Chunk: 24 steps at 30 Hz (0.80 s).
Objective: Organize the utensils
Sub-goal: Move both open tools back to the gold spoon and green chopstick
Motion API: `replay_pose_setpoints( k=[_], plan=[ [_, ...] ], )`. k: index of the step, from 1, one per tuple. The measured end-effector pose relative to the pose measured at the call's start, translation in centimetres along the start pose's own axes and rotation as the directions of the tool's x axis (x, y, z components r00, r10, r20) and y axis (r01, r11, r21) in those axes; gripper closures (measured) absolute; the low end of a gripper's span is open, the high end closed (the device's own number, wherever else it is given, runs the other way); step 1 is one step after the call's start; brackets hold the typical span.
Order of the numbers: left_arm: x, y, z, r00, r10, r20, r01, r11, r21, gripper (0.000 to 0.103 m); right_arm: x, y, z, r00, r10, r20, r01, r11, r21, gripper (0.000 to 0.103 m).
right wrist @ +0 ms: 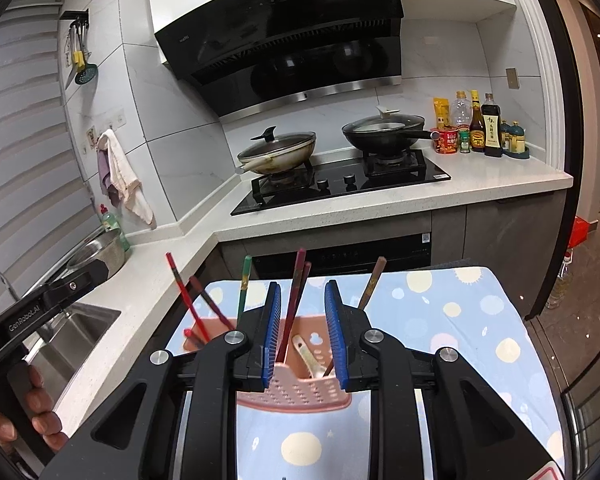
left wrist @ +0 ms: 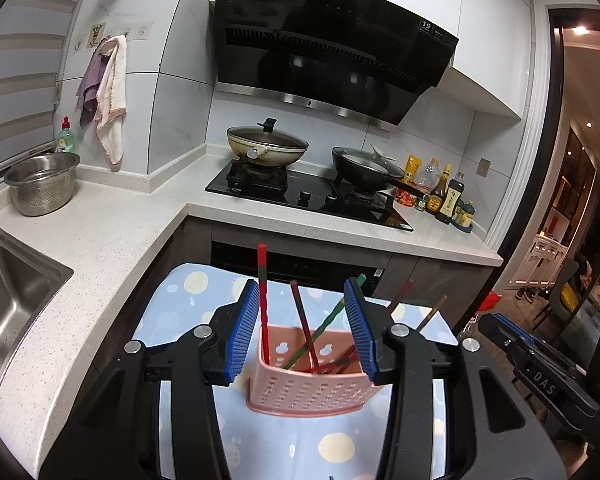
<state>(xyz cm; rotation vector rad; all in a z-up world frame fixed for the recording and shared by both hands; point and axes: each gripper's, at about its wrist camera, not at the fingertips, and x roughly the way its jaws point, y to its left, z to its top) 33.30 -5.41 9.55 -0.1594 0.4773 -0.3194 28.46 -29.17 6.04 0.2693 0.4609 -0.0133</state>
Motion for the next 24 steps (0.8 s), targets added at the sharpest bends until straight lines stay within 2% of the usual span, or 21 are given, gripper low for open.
replay_pose_setpoints(
  k=[6,14,24],
  plan=[
    [-1.9,0.3,-2.5,0.999,0.013,-0.038,-0.013,1.000,0.002,0.061,-2.3,0.9,-2.7,0.999,0.005,-0.035,-0.006,1.000,-0.020,0.080],
    [-4.2,0.7,-6.5,0.995,0.032,-0.099,-0.032,0.999,0.010,0.061,-5.2,2.1,-8.2,0.993,0.012,-0.119,-0.018,0.999,-0.049,0.080],
    [-5.9,0.9,-12.4,0.977,0.054,-0.205,-0.055,0.998,0.002,0.061,-7.6,2.2,-15.2,0.972,-0.004,-0.233,-0.007,0.999,-0.046,0.080]
  ],
)
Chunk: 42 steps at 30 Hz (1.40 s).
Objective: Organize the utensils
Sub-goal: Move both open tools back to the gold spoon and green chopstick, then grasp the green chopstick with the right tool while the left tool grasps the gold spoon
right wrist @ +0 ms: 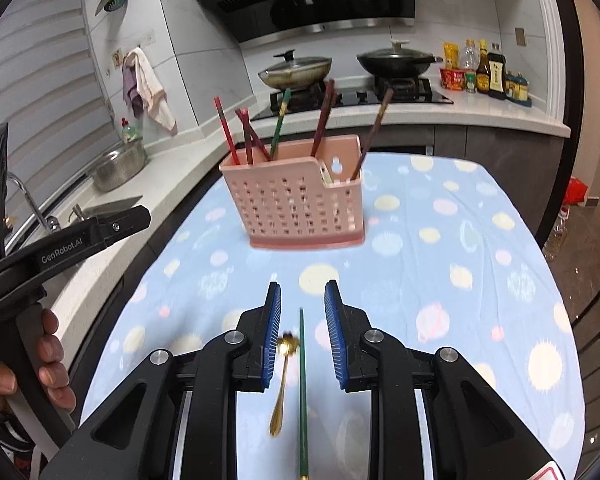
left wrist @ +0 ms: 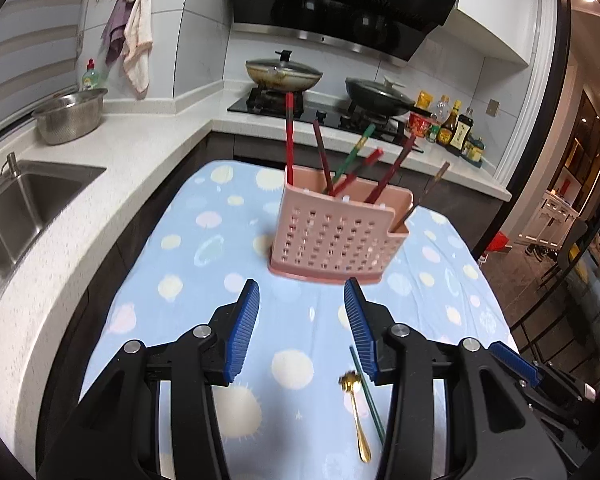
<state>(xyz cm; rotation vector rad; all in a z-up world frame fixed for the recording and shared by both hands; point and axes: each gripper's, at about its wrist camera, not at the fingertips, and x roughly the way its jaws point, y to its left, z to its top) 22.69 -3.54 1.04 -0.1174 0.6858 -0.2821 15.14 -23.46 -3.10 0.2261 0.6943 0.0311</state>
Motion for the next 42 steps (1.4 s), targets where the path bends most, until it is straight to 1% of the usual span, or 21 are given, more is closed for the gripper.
replay_pose_setpoints(
  k=[3,8,10,15,19,23,29,34,40,42],
  plan=[
    [-0.1,0.2,-1.6,1.000,0.008,-0.025,-0.008,1.000,-0.008,0.058,0.0,-0.3,-2.0,0.999,0.000,-0.036,0.001,1.000,0.023,0.080],
    [0.1,0.6,-4.9,0.996,0.031,-0.080,-0.032,0.999,-0.005,0.058,0.2,-0.6,-5.7,0.995,-0.007,-0.104,0.011,0.999,0.031,0.080],
    [0.2,0.7,-6.3,0.993,0.049,-0.104,-0.049,0.999,0.004,0.058,0.3,-0.6,-6.9,0.992,-0.011,-0.126,0.015,0.999,0.030,0.080],
    [0.5,1.1,-9.4,0.984,0.061,-0.166,-0.062,0.998,-0.001,0.058,0.8,-0.6,-9.5,0.983,-0.010,-0.185,0.015,0.999,0.029,0.080],
    [0.6,1.3,-11.1,0.977,0.070,-0.199,-0.073,0.997,-0.005,0.058,1.1,-0.2,-11.4,0.976,-0.023,-0.216,0.021,1.000,-0.012,0.080],
    [0.9,1.6,-12.7,0.969,0.081,-0.235,-0.084,0.996,-0.004,0.058,1.7,0.0,-13.2,0.967,-0.015,-0.255,0.013,1.000,-0.011,0.080],
    [1.1,1.8,-14.9,0.955,0.089,-0.283,-0.091,0.996,0.007,0.058,2.3,0.1,-14.0,0.960,-0.011,-0.280,0.008,1.000,-0.012,0.080],
    [1.1,1.8,-15.5,0.949,0.087,-0.302,-0.087,0.996,0.011,0.058,2.8,-0.4,-14.3,0.954,-0.007,-0.301,0.009,1.000,0.005,0.080],
    [1.3,1.5,-15.6,0.947,0.079,-0.311,-0.078,0.997,0.016,0.057,2.9,-0.5,-14.5,0.955,-0.031,-0.295,0.029,1.000,-0.012,0.087],
    [1.4,1.3,-15.6,0.946,0.077,-0.314,-0.075,0.997,0.019,0.057,2.8,-0.5,-14.6,0.956,-0.045,-0.290,0.040,0.999,-0.022,0.091]
  ],
)
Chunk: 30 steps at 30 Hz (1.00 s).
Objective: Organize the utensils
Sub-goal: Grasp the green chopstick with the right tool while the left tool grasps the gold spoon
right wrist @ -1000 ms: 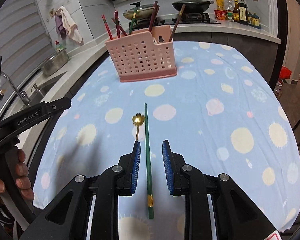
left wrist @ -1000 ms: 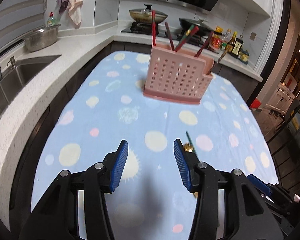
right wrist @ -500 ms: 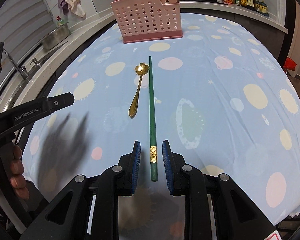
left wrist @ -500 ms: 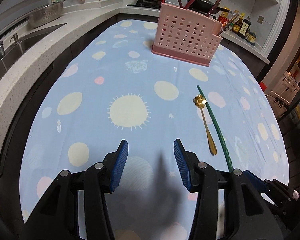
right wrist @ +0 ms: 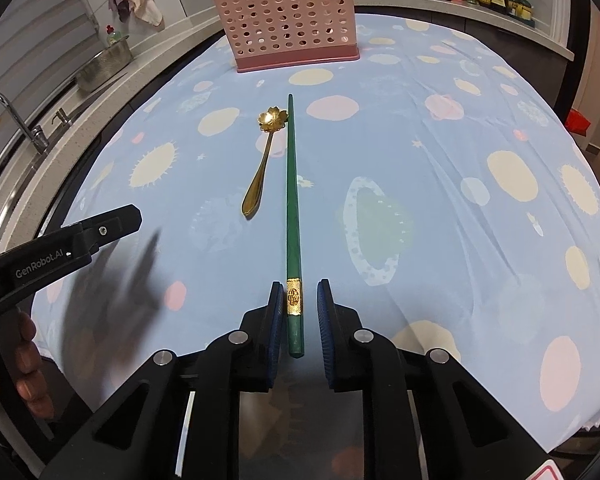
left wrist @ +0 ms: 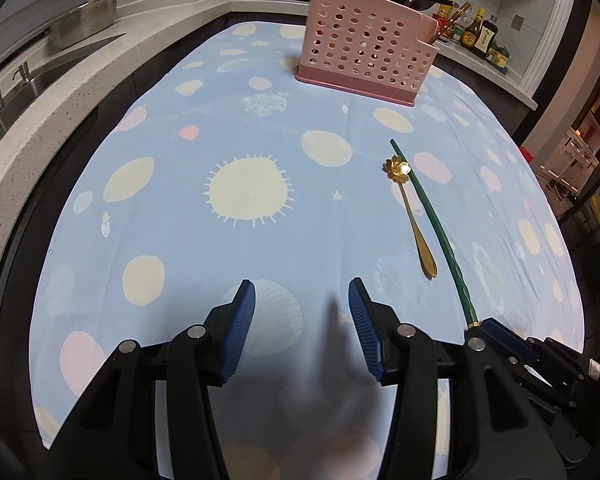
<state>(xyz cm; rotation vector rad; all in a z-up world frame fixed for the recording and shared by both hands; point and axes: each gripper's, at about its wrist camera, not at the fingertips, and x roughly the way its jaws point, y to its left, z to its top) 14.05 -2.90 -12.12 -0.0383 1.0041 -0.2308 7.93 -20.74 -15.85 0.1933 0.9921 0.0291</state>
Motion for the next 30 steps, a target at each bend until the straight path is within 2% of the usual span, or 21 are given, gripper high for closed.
replay_pose_setpoints(
  k=[2,7,10,16,24,30],
  plan=[
    [0.1,-0.2,-0.1,1.000,-0.005,-0.004,0.005,1.000,0.002,0.057,0.0,-0.1,-0.1,1.000,-0.006,0.002,0.006,1.000,0.003,0.095],
    [0.2,-0.9,-0.1,1.000,-0.024,-0.011,0.024,1.000,0.017,0.056,-0.3,-0.8,-0.1,1.000,-0.014,0.011,0.014,1.000,0.020,0.096],
    [0.1,-1.7,-0.1,1.000,-0.030,-0.003,0.030,0.999,0.033,0.048,-0.5,-1.7,0.0,1.000,-0.023,0.015,0.022,0.998,0.050,0.096],
    [0.5,-3.8,0.2,0.998,-0.066,-0.008,0.067,0.996,0.066,0.048,-0.9,-3.3,0.0,0.999,-0.029,0.018,0.027,0.994,0.111,0.096],
    [2.3,-6.0,0.9,0.992,-0.120,-0.029,0.121,0.991,0.062,0.048,-1.1,-3.7,-0.1,0.999,-0.021,0.025,0.017,0.992,0.124,0.096],
    [3.6,-7.1,1.1,0.990,-0.134,-0.049,0.137,0.989,0.062,0.049,-1.0,-4.0,-0.1,1.000,-0.005,0.023,0.002,0.991,0.135,0.096]
  ],
)
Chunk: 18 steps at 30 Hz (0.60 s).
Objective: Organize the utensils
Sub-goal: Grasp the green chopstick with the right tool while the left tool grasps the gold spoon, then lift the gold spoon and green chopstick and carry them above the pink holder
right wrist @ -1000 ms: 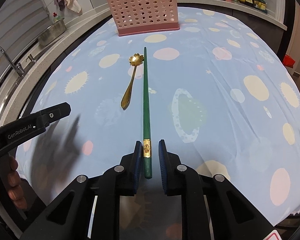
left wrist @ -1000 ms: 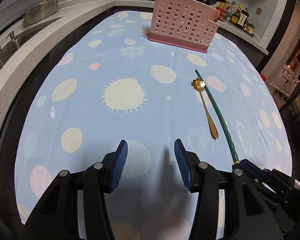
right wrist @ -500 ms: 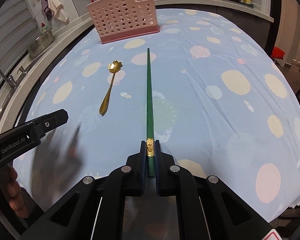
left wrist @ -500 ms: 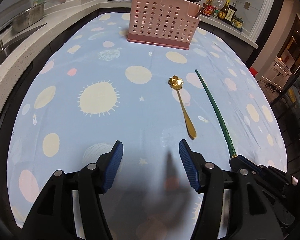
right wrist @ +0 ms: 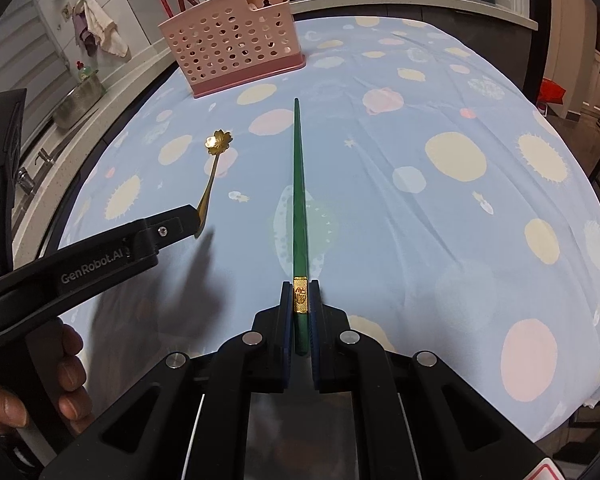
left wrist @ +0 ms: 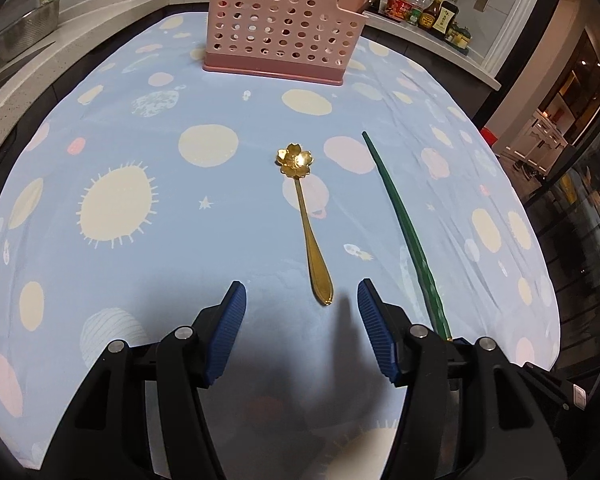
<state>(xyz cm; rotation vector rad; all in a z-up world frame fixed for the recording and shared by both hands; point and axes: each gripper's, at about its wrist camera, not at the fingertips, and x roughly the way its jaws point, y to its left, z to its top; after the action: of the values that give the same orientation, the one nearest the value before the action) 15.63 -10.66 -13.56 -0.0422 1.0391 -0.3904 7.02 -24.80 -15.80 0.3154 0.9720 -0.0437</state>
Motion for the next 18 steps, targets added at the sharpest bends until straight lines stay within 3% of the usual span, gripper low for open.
replay_pose_setpoints(
  k=[13,18],
  plan=[
    [0.87,-0.61,-0.25,1.000,-0.004,0.004,0.004,1.000,0.008,0.089,0.40,-0.43,0.04,1.000,0.025,-0.004,-0.025,1.000,0.014,0.096],
    [0.82,-0.19,-0.20,1.000,-0.015,0.003,0.015,1.000,0.001,0.092,0.37,-0.44,0.00,1.000,0.028,-0.003,-0.027,1.000,0.015,0.096]
  ],
)
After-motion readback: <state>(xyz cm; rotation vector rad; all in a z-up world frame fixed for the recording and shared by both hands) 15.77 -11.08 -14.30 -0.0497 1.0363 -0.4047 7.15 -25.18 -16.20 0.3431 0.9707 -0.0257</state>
